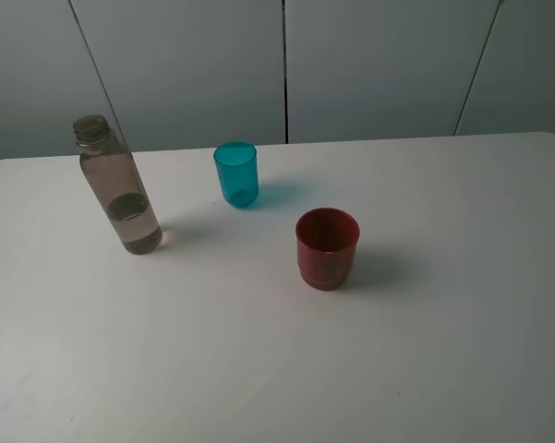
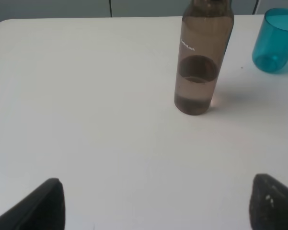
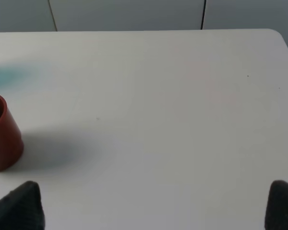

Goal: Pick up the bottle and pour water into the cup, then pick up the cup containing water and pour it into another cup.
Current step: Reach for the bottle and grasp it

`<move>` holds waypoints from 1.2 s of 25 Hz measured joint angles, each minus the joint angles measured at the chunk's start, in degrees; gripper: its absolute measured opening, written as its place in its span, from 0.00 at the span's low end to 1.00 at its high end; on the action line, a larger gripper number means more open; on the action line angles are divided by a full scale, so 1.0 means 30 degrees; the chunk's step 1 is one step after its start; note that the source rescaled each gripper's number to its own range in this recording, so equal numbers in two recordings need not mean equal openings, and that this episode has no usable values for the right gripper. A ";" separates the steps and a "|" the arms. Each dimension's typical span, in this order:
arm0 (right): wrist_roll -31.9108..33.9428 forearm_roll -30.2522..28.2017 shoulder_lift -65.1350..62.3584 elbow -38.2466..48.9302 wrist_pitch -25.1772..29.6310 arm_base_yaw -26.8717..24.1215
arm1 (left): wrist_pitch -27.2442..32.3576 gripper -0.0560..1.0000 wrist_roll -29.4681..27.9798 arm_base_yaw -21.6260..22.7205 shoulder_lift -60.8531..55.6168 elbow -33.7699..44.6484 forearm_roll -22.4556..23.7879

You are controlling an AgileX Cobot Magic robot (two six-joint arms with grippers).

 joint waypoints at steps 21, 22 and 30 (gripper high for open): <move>0.0000 0.0000 0.0000 0.0000 0.0000 0.0000 | -0.3255 0.95 0.2452 0.0000 0.3150 -0.0410 0.1290; 0.0000 0.0000 0.0000 0.0000 0.0000 0.0000 | -0.4282 0.95 0.3246 0.0000 0.3968 -0.0410 0.1144; 0.0000 0.0000 0.0000 0.0000 0.0000 0.0000 | -1.3980 0.95 0.5998 0.0000 1.1524 0.0274 -0.2320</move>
